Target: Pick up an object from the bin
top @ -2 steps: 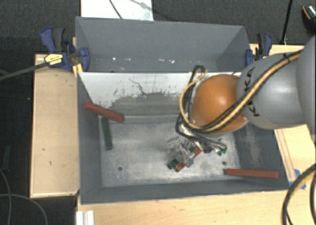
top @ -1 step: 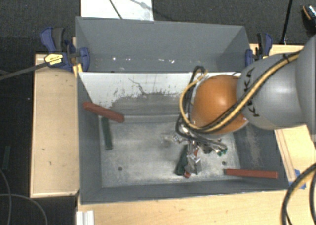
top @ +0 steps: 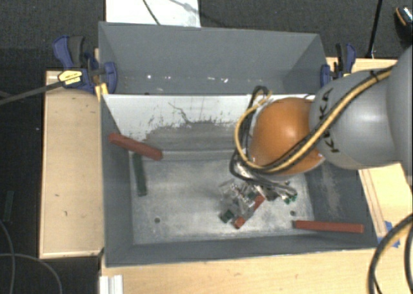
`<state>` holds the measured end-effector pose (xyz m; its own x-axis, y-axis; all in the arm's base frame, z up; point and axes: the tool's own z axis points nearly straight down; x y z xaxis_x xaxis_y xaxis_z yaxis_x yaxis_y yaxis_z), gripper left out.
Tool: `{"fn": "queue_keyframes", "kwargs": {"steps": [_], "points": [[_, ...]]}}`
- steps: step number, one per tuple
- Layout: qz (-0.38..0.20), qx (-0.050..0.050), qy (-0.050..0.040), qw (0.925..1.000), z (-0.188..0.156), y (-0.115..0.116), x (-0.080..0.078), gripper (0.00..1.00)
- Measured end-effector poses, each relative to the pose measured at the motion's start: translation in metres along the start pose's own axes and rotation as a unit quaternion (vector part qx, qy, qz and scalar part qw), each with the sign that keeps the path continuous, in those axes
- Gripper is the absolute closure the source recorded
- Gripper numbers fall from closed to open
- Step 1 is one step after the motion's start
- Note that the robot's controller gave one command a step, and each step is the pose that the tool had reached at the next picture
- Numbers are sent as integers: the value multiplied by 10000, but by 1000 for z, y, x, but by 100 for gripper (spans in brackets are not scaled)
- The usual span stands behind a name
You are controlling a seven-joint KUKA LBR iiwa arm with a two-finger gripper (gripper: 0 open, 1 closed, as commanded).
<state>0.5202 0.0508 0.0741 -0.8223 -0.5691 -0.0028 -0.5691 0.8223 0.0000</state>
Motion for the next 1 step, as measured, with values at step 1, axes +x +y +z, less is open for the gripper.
{"fn": "queue_keyframes", "kwargs": {"steps": [1], "points": [[8,1,-4,10000,1,0,0,0]]}}
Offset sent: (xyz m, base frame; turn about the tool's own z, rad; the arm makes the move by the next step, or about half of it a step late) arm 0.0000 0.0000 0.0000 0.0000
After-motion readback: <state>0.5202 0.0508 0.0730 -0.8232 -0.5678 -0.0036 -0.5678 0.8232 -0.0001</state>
